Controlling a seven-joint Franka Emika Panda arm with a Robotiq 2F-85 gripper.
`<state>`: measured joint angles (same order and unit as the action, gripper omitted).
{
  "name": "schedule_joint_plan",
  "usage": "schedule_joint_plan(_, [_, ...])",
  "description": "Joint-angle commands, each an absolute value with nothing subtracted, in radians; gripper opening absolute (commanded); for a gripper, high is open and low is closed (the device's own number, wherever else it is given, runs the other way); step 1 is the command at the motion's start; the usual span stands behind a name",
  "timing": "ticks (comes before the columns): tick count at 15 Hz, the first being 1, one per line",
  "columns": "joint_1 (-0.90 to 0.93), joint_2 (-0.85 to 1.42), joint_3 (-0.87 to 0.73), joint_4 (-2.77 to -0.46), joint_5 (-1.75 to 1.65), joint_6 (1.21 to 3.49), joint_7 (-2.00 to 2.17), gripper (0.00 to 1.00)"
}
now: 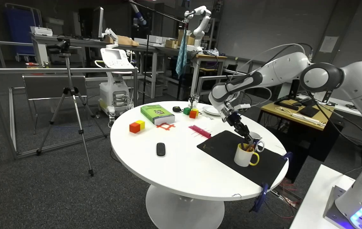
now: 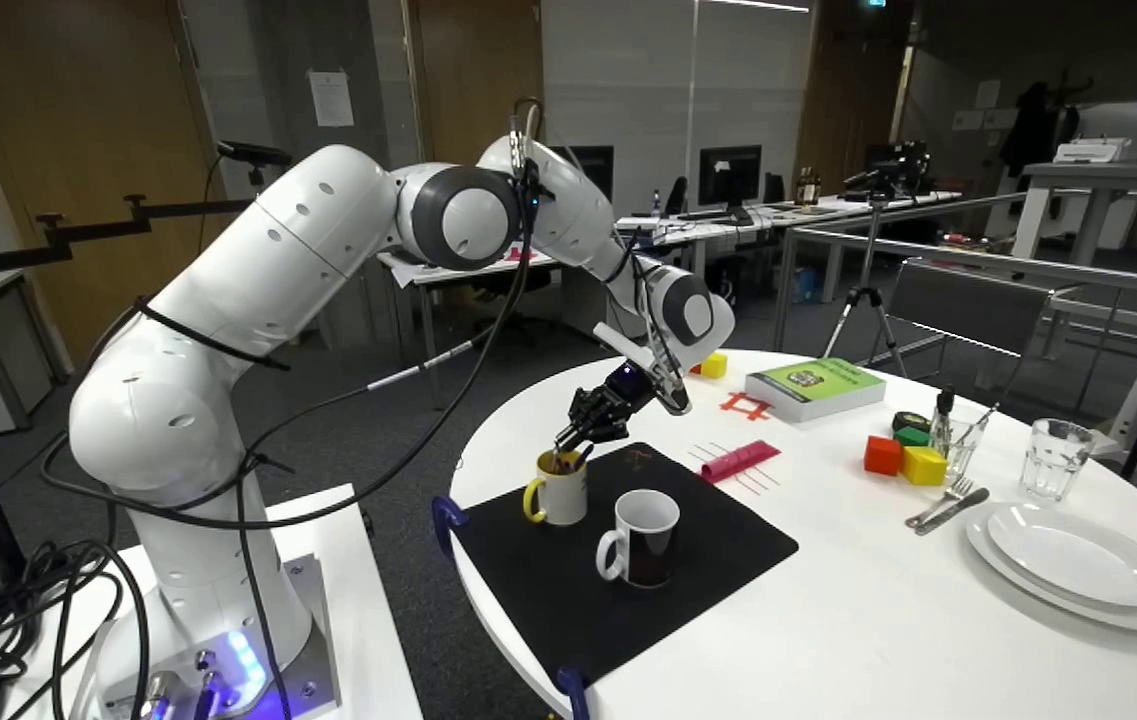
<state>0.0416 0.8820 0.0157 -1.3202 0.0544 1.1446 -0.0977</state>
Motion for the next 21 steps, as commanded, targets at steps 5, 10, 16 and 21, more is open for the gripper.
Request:
schedule_joint_plan(5, [0.043,0.919,0.020,-1.249,0.048,1.111,-0.045,0.50])
schedule_joint_plan(10, [0.039,0.846,0.015,-1.275,0.065,1.194,-0.003,0.87])
schedule_joint_plan(16, [0.037,0.698,0.018,-1.333,0.082,1.332,0.036,1.00])
schedule_joint_plan(21, [0.038,0.543,0.019,-1.405,0.085,1.407,0.047,1.00])
